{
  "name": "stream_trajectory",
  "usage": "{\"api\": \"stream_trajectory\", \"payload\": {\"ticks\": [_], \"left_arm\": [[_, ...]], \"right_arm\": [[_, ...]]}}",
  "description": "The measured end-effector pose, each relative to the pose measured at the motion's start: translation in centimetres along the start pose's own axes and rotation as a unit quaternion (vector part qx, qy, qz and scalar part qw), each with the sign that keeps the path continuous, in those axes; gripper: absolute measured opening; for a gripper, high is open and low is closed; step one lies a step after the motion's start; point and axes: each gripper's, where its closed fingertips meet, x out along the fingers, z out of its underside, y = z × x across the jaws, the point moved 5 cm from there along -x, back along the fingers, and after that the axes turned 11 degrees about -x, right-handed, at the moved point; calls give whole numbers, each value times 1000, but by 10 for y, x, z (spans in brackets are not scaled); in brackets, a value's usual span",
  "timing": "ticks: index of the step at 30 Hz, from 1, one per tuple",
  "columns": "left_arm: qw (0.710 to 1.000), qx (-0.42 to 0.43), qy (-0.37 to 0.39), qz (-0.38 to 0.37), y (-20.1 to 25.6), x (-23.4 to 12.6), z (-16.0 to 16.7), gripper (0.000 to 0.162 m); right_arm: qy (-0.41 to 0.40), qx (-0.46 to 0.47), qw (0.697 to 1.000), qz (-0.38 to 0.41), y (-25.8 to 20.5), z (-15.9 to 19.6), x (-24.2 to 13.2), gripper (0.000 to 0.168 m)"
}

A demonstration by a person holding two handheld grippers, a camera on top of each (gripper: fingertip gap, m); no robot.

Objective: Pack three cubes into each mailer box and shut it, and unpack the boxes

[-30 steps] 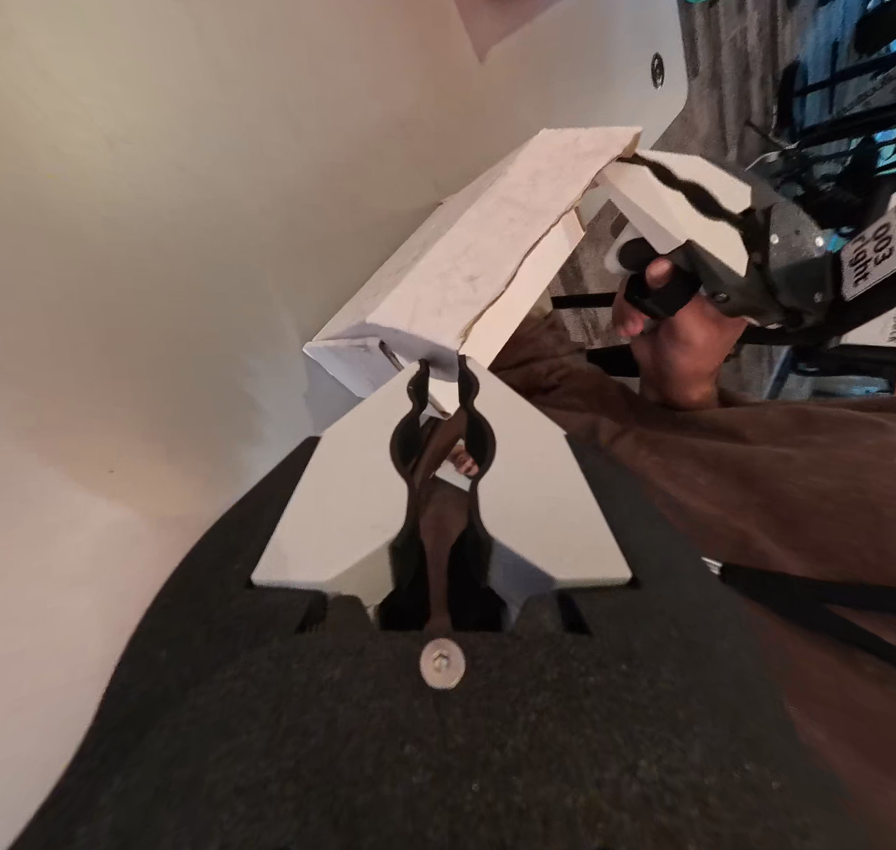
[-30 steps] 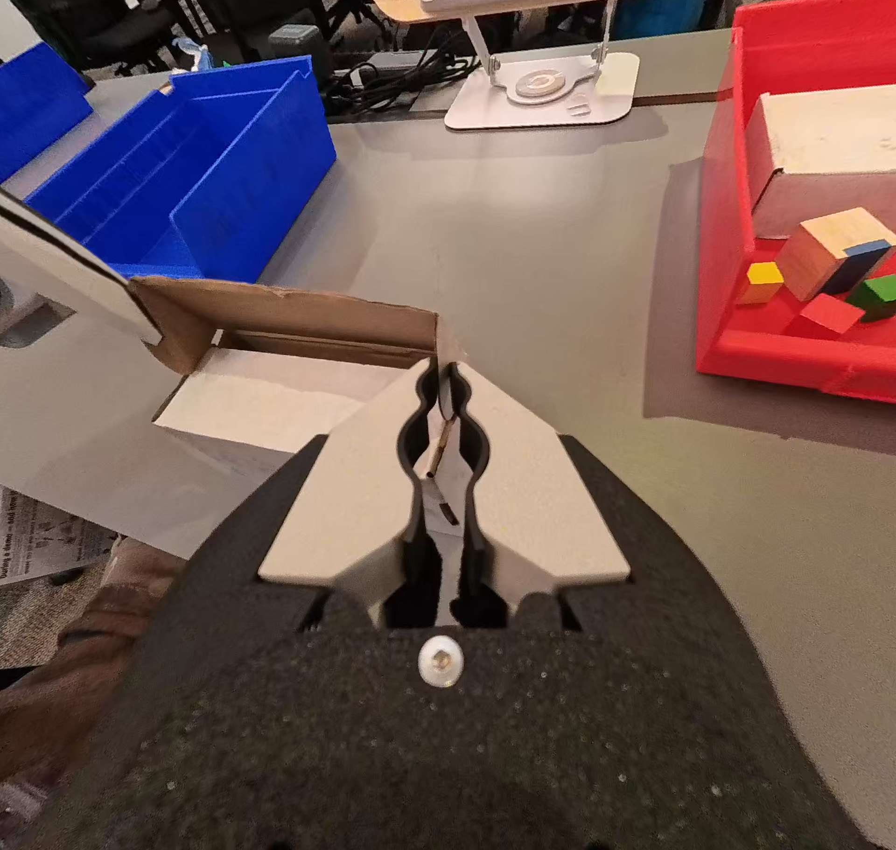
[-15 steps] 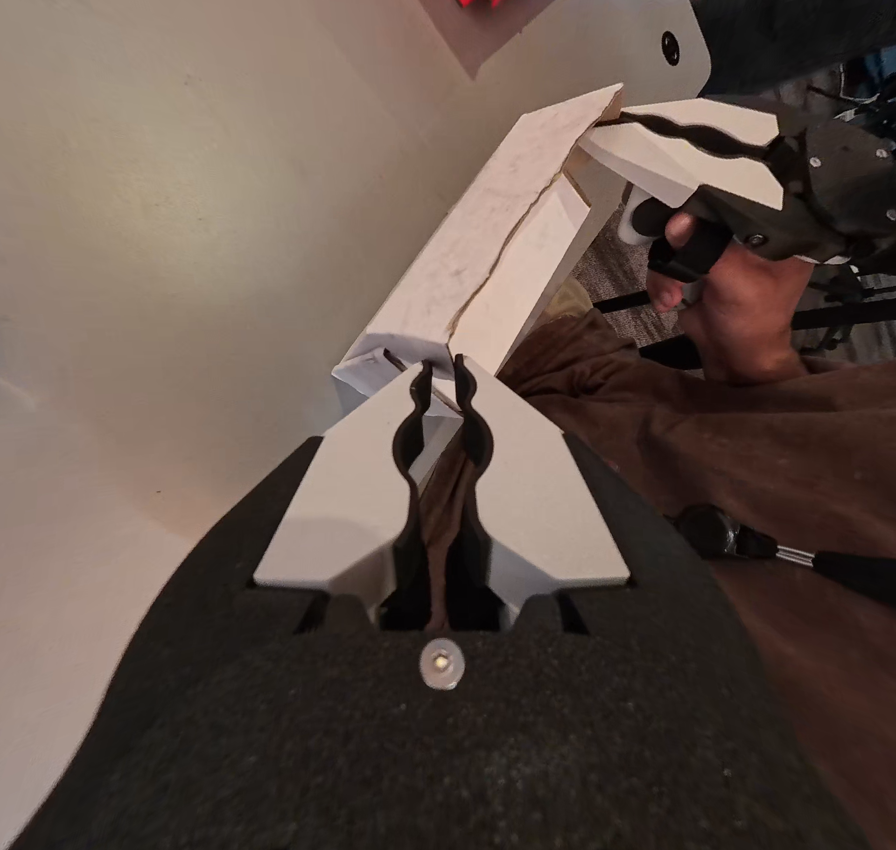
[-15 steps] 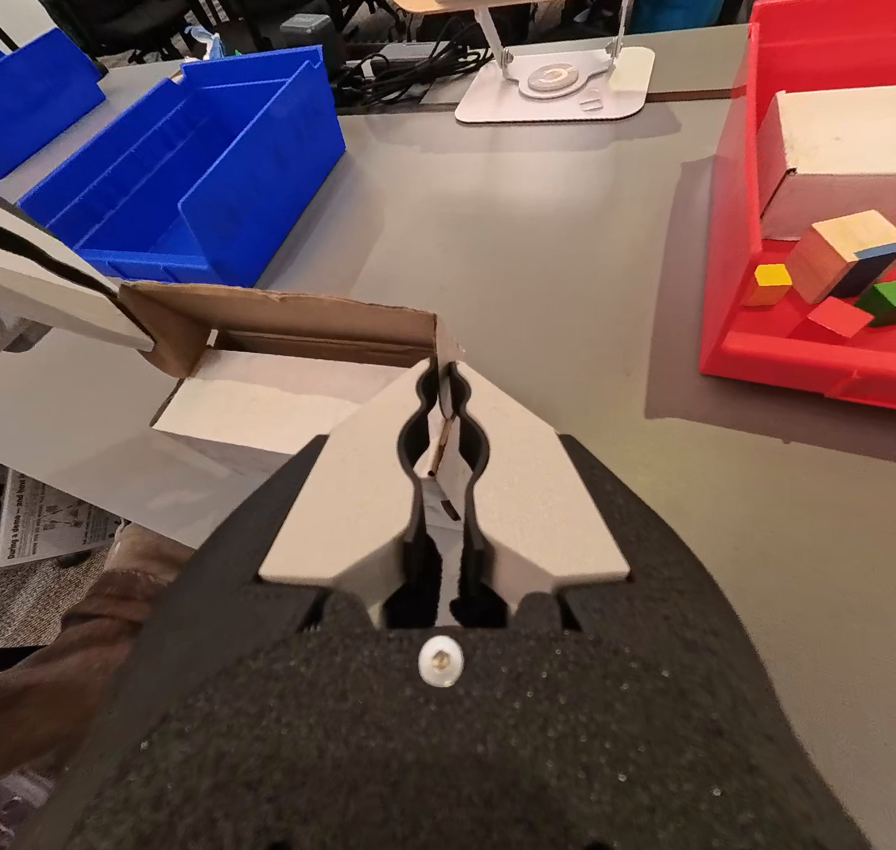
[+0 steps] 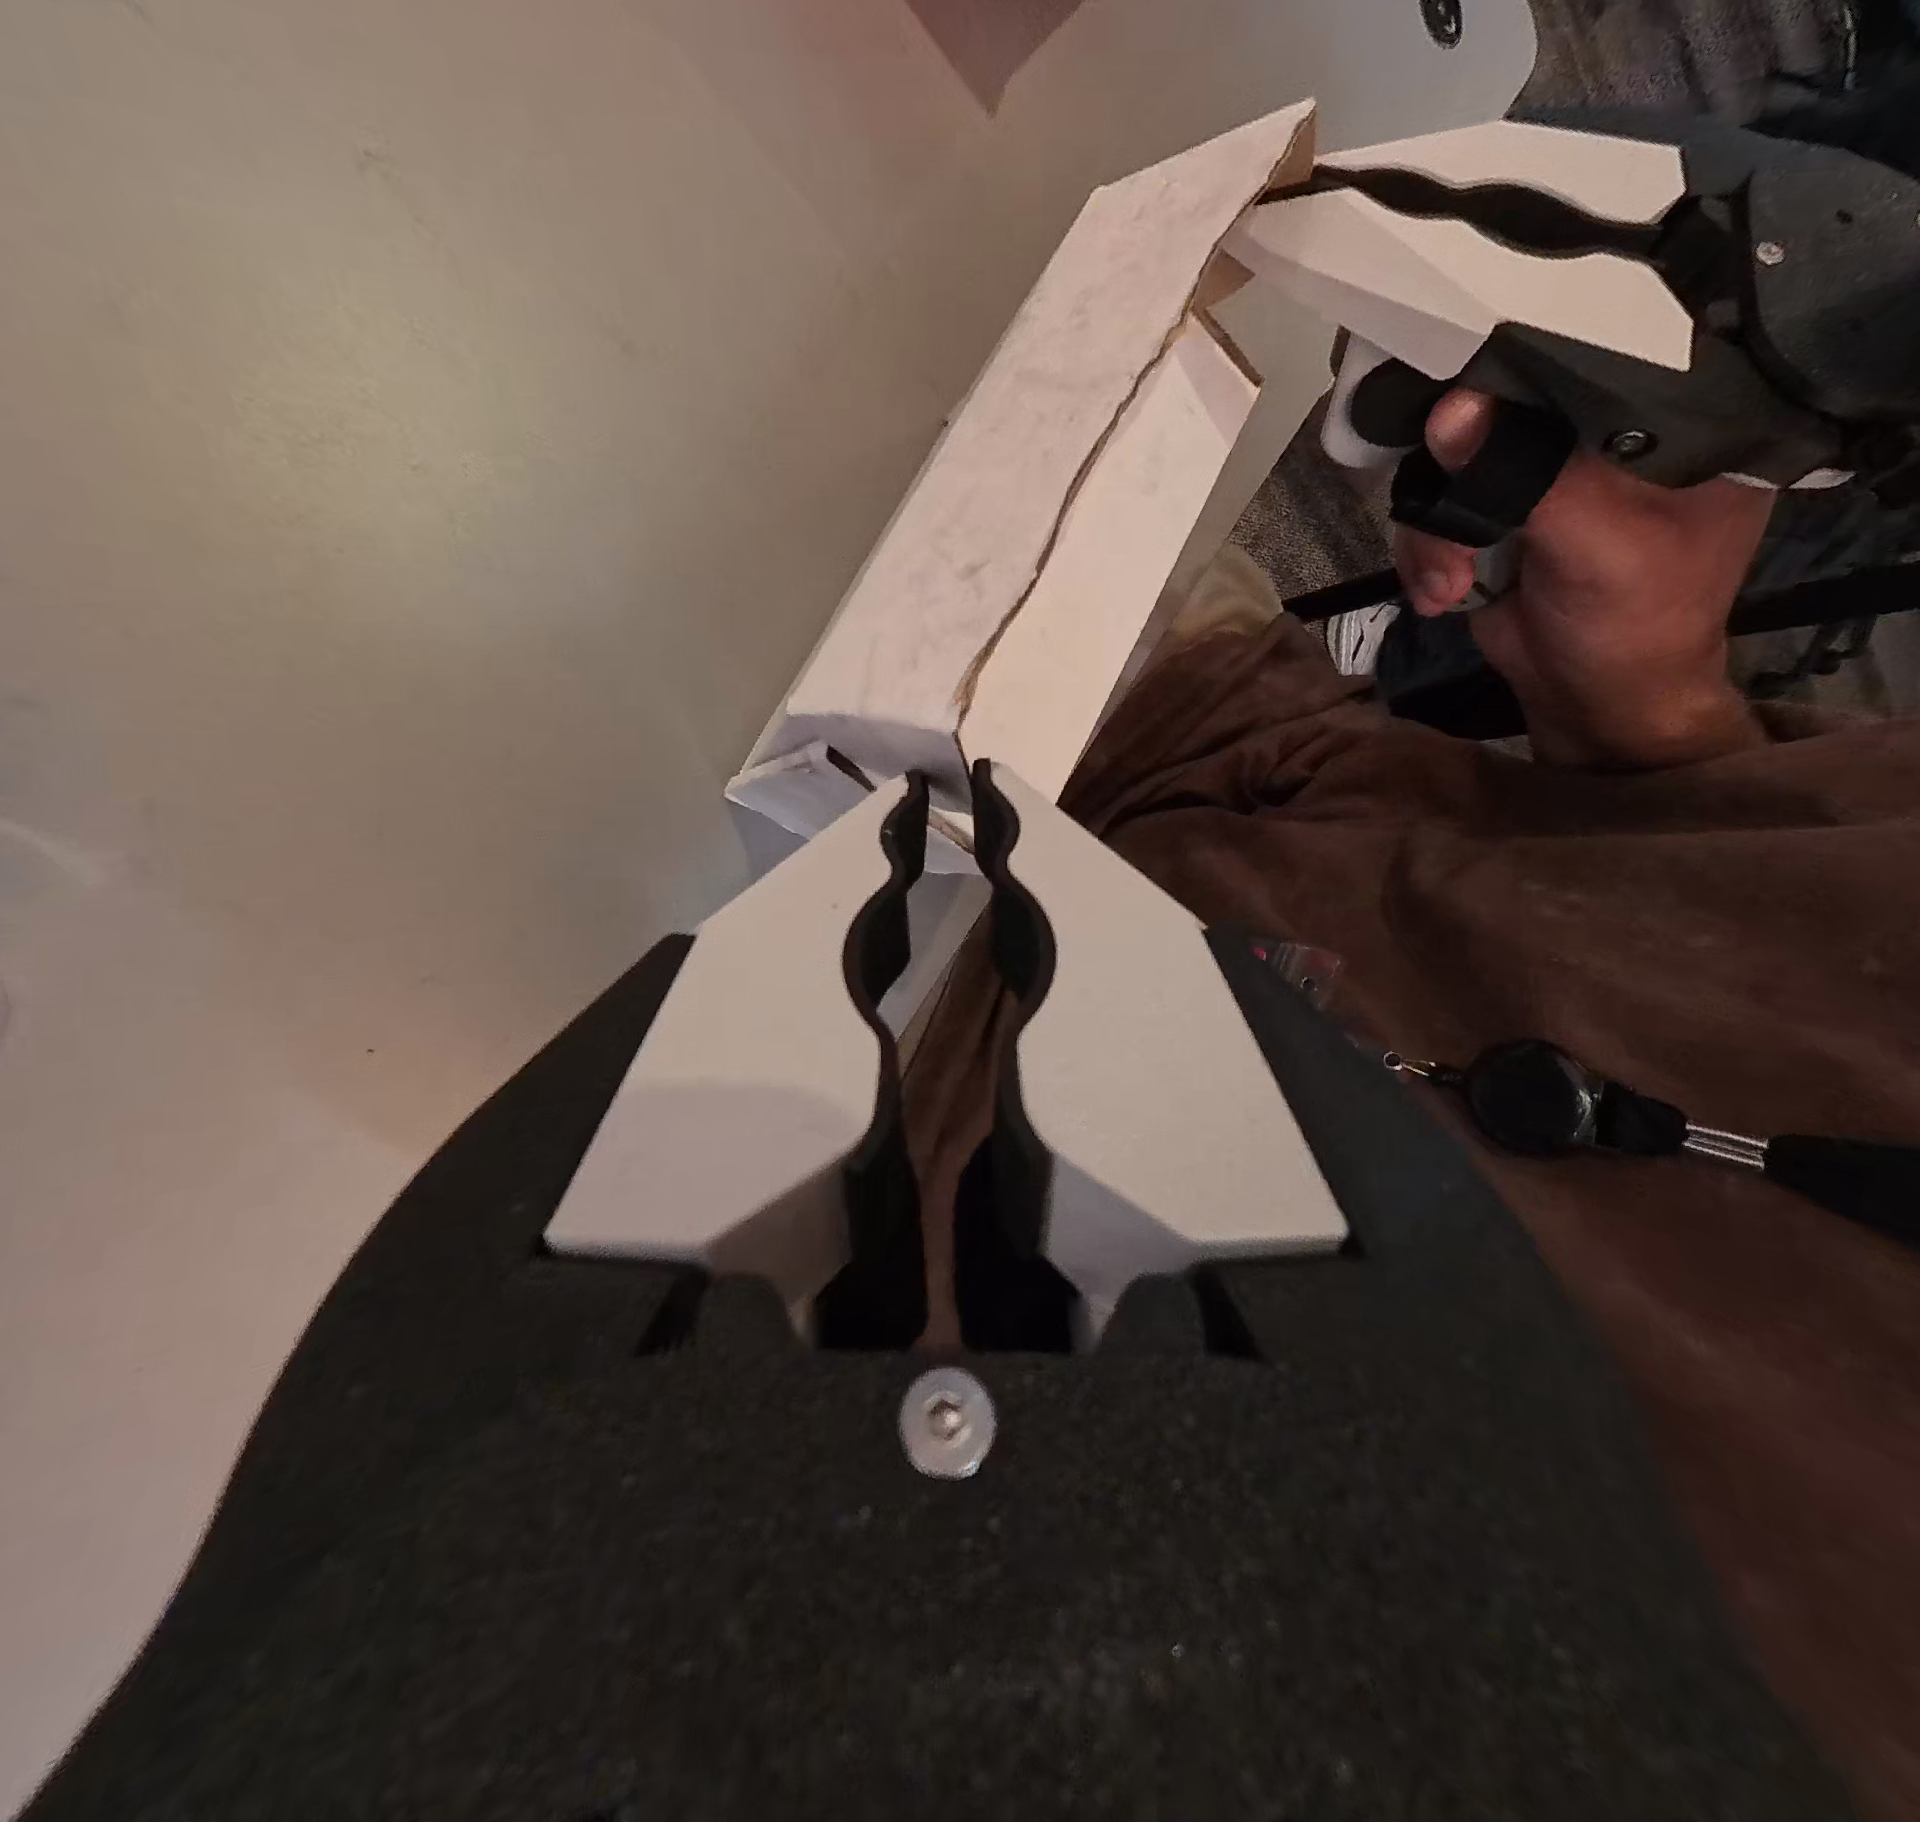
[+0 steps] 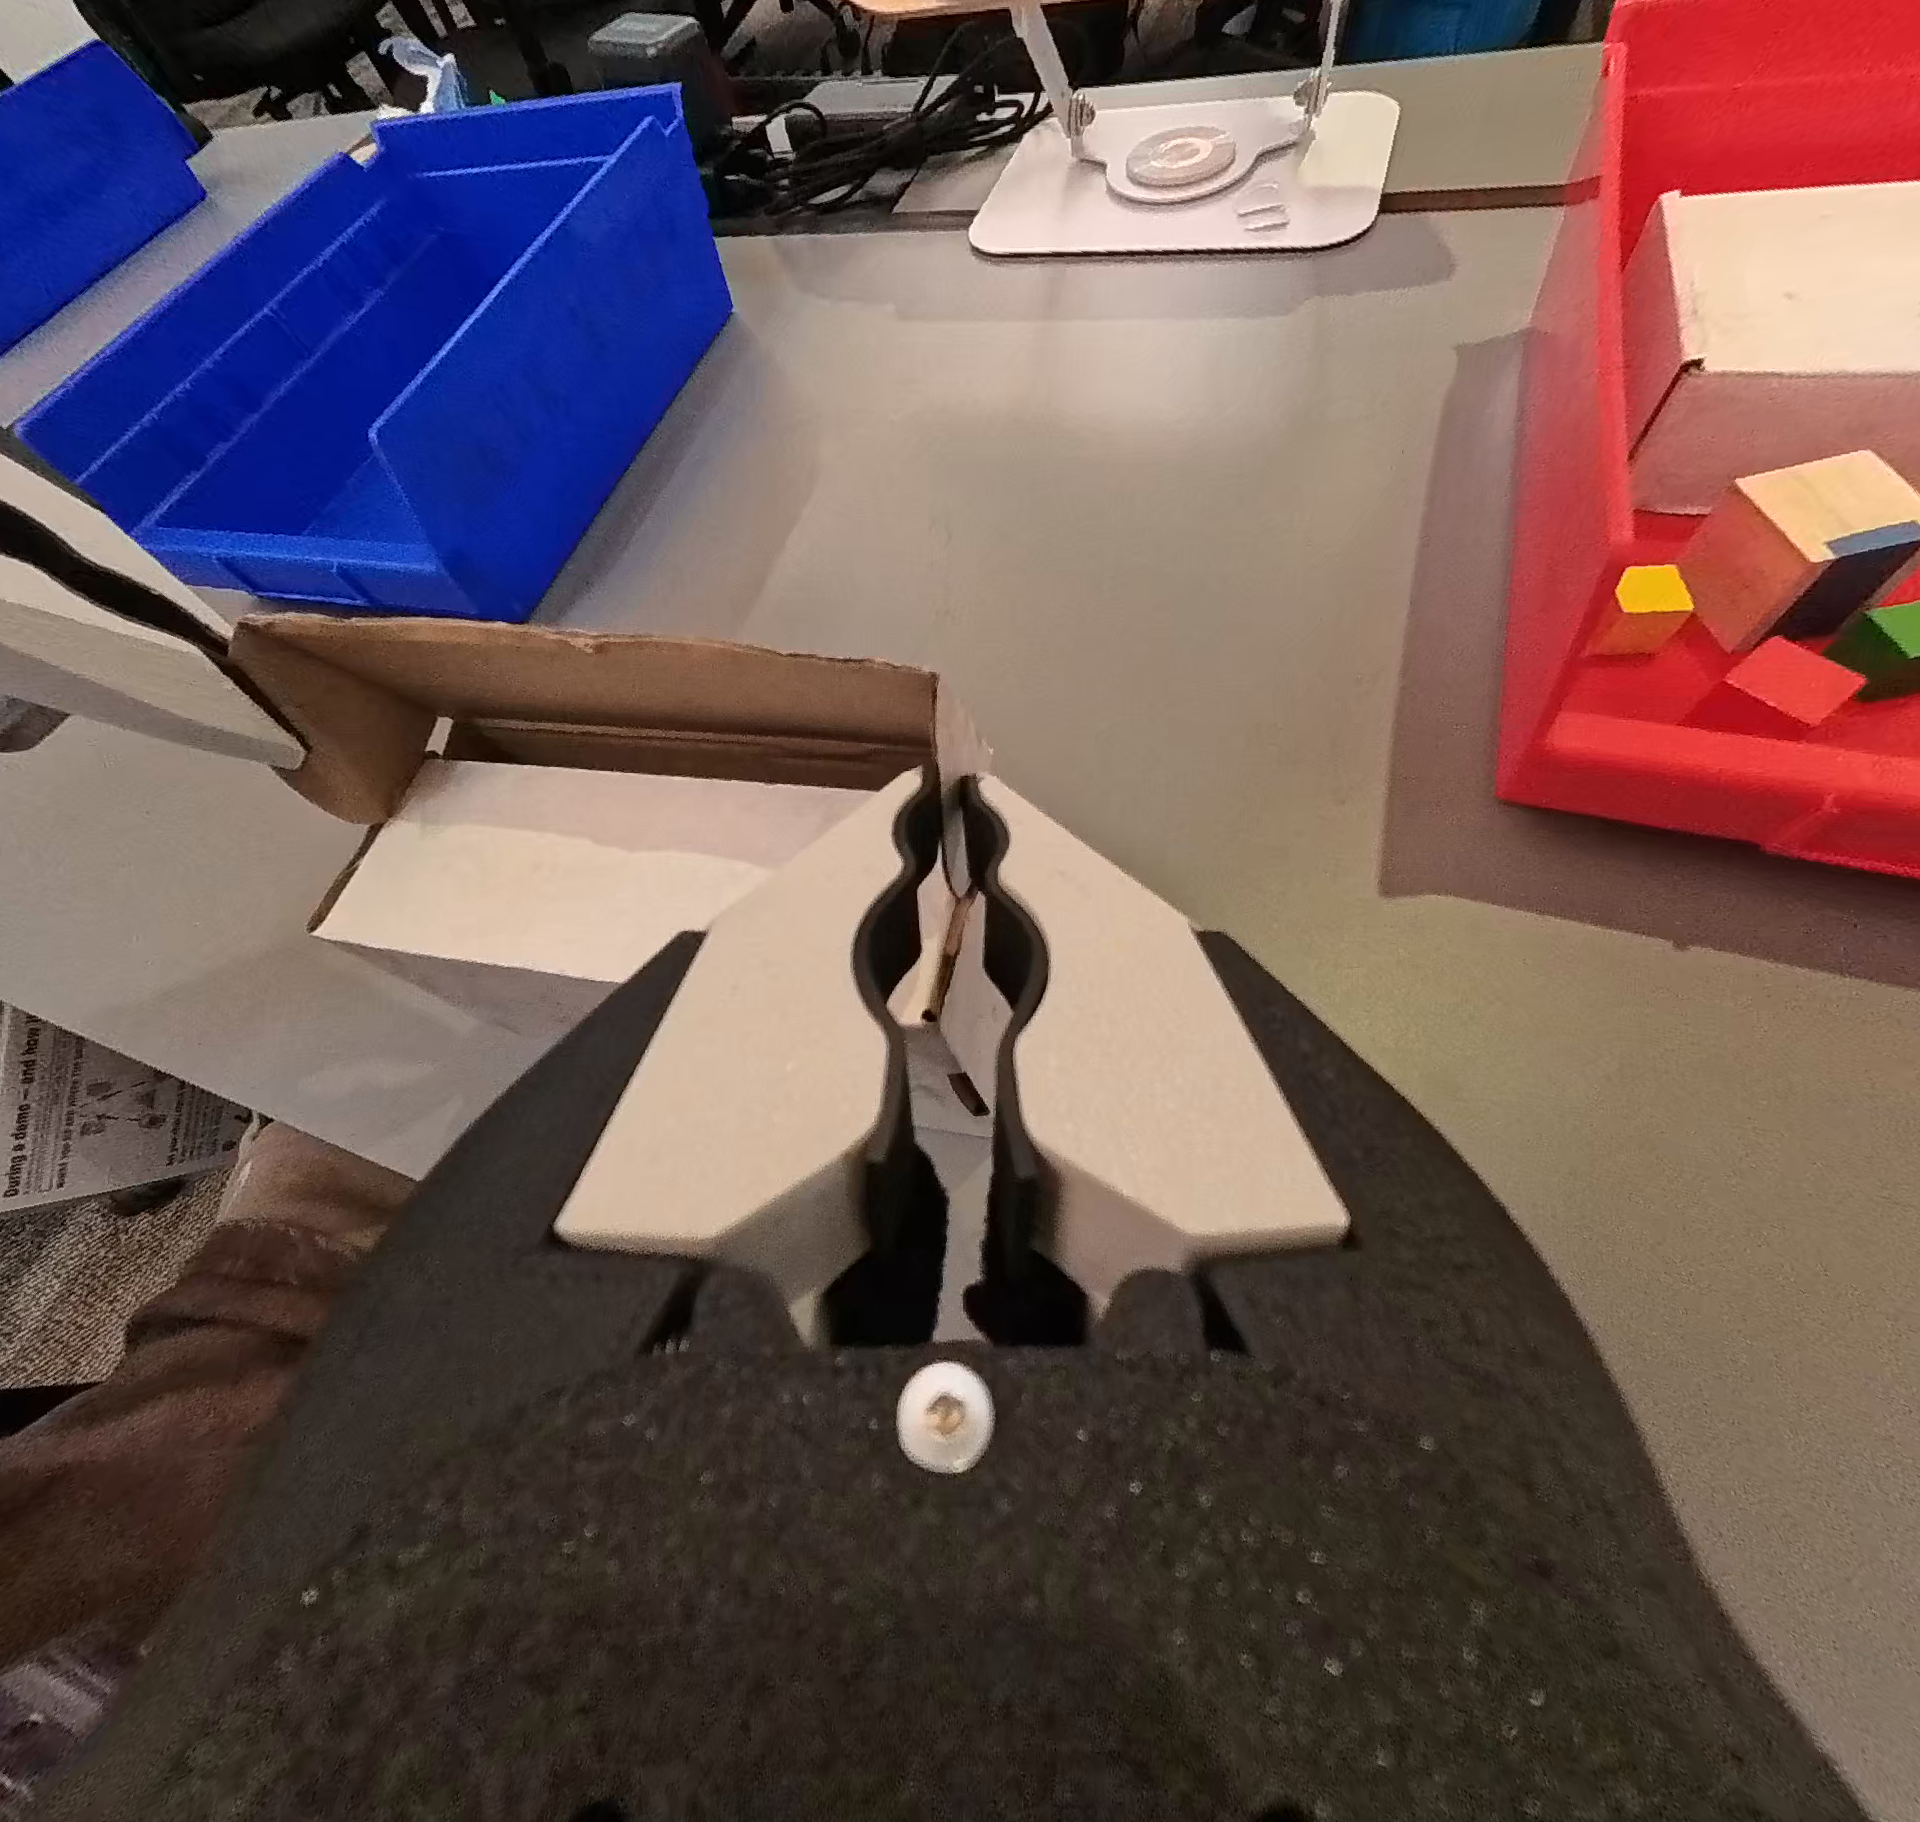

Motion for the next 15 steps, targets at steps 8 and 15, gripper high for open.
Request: {"api": "stream_trajectory", "payload": {"ticks": [8,15], "left_arm": [[1000,-4,-5,5,1,-1,-3,6],[1000,-23,-2,17,0,0,-3,6]], "right_arm": [[0,3,1000,1,2,0,0,3],[-2,-2,1000,4,1,1,-1,3]]}}
